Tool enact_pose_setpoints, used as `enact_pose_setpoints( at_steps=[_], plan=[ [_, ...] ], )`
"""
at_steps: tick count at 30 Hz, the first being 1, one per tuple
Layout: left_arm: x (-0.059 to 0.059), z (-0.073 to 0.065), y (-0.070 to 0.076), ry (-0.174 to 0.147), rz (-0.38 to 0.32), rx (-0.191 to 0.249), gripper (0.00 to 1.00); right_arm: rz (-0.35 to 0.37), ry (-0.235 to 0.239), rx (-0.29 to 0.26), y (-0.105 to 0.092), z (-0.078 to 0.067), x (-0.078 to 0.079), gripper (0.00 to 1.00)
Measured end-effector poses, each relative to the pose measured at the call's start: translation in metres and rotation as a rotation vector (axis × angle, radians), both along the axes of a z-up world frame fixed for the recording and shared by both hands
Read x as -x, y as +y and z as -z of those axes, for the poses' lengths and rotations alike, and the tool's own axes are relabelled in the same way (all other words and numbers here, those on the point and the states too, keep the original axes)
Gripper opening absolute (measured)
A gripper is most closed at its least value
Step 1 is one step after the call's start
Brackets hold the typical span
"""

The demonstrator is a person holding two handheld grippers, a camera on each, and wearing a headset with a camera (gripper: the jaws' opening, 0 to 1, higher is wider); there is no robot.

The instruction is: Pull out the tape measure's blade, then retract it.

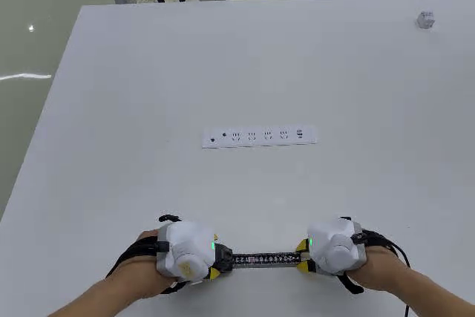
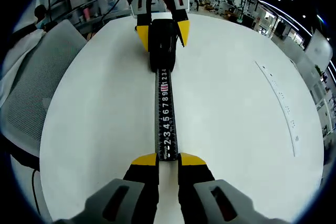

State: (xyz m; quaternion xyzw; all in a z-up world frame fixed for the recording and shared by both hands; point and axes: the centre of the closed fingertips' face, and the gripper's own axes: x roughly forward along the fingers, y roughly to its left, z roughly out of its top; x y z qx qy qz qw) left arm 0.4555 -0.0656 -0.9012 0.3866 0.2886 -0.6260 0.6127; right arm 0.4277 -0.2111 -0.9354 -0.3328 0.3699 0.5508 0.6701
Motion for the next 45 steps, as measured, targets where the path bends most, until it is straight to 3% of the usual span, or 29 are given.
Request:
enact_pose_setpoints(
  at_steps=[45],
  plan=[
    [0.0,0.001,0.001,-0.005,0.006,-0.019,0.32,0.045,-0.006,0.043,-0.059,0.0,0.009,0.12]
  ],
)
